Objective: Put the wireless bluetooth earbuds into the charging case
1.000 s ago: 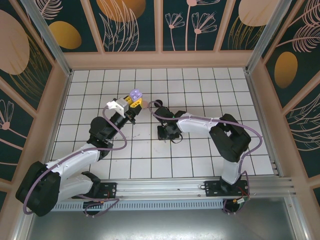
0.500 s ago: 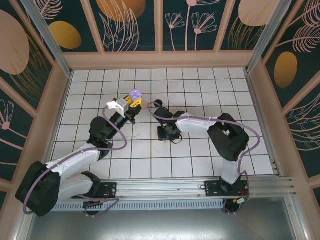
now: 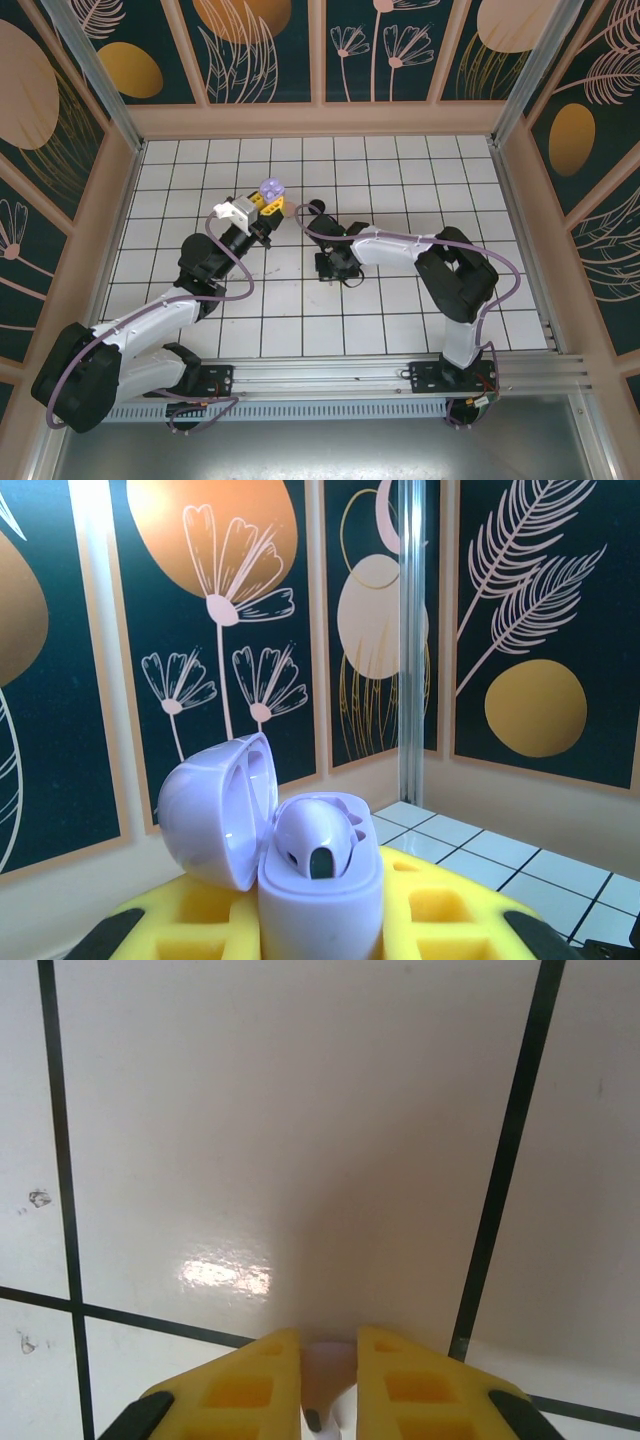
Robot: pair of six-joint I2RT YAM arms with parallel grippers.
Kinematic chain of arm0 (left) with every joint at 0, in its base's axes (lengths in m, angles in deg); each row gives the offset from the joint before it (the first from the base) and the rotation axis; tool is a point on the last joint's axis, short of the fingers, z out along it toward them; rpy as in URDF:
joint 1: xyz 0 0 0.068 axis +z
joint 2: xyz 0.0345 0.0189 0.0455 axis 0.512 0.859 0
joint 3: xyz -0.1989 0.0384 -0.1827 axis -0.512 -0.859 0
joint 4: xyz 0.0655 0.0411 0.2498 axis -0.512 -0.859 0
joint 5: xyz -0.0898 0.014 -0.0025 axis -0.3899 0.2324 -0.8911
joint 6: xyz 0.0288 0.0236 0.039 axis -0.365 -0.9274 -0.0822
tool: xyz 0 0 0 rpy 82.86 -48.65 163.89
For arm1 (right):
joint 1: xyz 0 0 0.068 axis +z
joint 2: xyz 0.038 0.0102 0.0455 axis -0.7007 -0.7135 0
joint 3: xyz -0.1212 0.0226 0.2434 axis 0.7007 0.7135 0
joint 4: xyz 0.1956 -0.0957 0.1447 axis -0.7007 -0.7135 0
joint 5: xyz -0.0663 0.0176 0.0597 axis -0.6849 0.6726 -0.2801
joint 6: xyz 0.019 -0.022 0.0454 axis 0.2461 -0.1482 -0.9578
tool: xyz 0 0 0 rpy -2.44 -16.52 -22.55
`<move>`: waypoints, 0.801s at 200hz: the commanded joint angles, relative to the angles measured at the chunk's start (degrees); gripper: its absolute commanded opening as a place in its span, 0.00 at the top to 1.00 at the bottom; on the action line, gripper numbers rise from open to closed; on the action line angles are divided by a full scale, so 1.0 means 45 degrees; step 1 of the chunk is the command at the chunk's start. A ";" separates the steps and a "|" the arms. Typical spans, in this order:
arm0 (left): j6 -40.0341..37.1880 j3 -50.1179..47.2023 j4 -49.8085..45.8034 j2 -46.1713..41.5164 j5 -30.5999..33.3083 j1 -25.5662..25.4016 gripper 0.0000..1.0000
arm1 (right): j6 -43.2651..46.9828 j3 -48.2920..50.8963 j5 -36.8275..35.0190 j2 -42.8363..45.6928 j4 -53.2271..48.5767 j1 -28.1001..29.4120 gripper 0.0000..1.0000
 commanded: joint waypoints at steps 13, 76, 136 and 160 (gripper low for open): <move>-0.0254 0.0198 0.0068 -0.0122 -0.0454 -0.0065 1.00 | -0.0170 -0.0380 -0.0776 0.1380 -0.0172 0.0119 0.84; -0.0664 0.0026 0.0153 -0.0156 -0.1696 -0.0063 1.00 | -0.0024 -0.1842 -0.1859 0.4298 -0.0514 0.0061 0.85; -0.1583 -0.0182 0.0274 -0.0341 -0.3673 -0.0065 1.00 | 0.1165 -0.3284 -0.2498 0.6939 0.0720 0.0060 0.84; -0.1645 -0.0051 0.0176 -0.0256 -0.4142 -0.0065 1.00 | 0.1650 -0.3426 -0.2294 0.7647 0.1601 0.0094 0.84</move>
